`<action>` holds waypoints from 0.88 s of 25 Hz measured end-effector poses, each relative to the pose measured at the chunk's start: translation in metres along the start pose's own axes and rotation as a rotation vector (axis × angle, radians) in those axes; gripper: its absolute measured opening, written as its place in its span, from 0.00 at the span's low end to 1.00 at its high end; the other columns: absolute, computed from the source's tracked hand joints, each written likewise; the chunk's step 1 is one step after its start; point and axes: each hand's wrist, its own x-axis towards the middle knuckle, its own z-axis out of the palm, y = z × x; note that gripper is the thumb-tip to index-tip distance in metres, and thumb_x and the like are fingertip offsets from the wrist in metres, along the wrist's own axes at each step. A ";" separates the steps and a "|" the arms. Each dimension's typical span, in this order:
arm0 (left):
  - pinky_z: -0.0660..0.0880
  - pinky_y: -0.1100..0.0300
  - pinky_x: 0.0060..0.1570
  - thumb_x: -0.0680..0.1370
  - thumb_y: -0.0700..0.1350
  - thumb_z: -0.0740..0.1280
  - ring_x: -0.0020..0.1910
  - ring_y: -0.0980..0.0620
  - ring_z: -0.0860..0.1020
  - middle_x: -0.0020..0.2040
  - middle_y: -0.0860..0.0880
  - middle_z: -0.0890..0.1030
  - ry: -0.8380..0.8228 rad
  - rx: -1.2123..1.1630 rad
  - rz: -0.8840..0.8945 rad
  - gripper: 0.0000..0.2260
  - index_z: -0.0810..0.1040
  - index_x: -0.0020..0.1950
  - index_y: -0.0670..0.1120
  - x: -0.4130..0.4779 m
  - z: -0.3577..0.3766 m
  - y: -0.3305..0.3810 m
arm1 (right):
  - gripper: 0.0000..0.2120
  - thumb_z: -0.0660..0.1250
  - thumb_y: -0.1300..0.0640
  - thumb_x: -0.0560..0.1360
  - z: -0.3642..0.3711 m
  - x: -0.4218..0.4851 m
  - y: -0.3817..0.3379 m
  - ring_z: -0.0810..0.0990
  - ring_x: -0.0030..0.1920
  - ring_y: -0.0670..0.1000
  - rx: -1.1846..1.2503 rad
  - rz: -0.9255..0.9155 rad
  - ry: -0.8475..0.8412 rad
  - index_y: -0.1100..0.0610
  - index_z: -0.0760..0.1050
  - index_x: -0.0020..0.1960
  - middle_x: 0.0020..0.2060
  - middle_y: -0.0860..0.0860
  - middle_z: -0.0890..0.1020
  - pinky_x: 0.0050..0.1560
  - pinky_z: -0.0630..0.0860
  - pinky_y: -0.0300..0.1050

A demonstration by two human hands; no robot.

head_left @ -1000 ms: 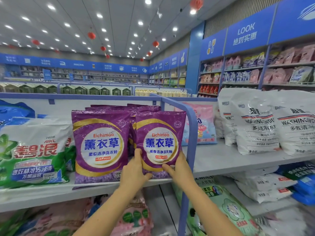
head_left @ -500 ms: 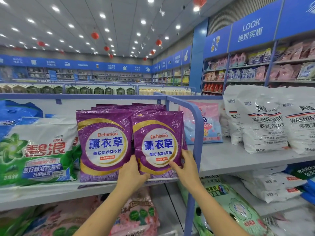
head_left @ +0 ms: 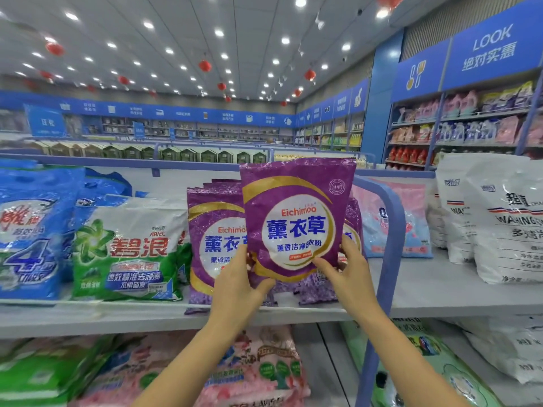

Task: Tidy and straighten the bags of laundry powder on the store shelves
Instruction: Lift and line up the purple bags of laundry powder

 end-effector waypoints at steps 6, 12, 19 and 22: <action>0.74 0.63 0.40 0.68 0.42 0.76 0.40 0.58 0.78 0.44 0.58 0.78 -0.039 -0.010 -0.200 0.21 0.70 0.54 0.54 -0.014 -0.063 -0.039 | 0.28 0.67 0.50 0.74 0.058 -0.009 -0.010 0.73 0.62 0.41 -0.091 0.146 -0.241 0.52 0.60 0.70 0.62 0.42 0.74 0.65 0.70 0.43; 0.77 0.52 0.50 0.68 0.47 0.76 0.47 0.53 0.79 0.48 0.55 0.80 -0.089 0.038 -0.308 0.23 0.73 0.60 0.48 -0.025 -0.076 -0.075 | 0.20 0.73 0.51 0.70 0.080 -0.029 -0.003 0.77 0.52 0.40 0.056 0.393 -0.221 0.51 0.71 0.59 0.53 0.43 0.79 0.51 0.74 0.34; 0.68 0.61 0.49 0.74 0.51 0.70 0.56 0.51 0.74 0.57 0.50 0.75 -0.198 0.208 -0.214 0.19 0.71 0.61 0.47 -0.009 -0.074 -0.079 | 0.09 0.71 0.59 0.72 0.078 -0.022 0.001 0.80 0.47 0.40 0.037 0.343 -0.252 0.51 0.75 0.50 0.47 0.46 0.82 0.43 0.75 0.29; 0.69 0.60 0.48 0.74 0.50 0.70 0.57 0.50 0.76 0.58 0.50 0.78 -0.217 0.194 -0.216 0.19 0.71 0.62 0.46 0.001 -0.068 -0.077 | 0.07 0.70 0.57 0.73 0.077 -0.010 0.005 0.78 0.46 0.39 -0.076 0.326 -0.261 0.50 0.73 0.48 0.44 0.42 0.80 0.45 0.76 0.33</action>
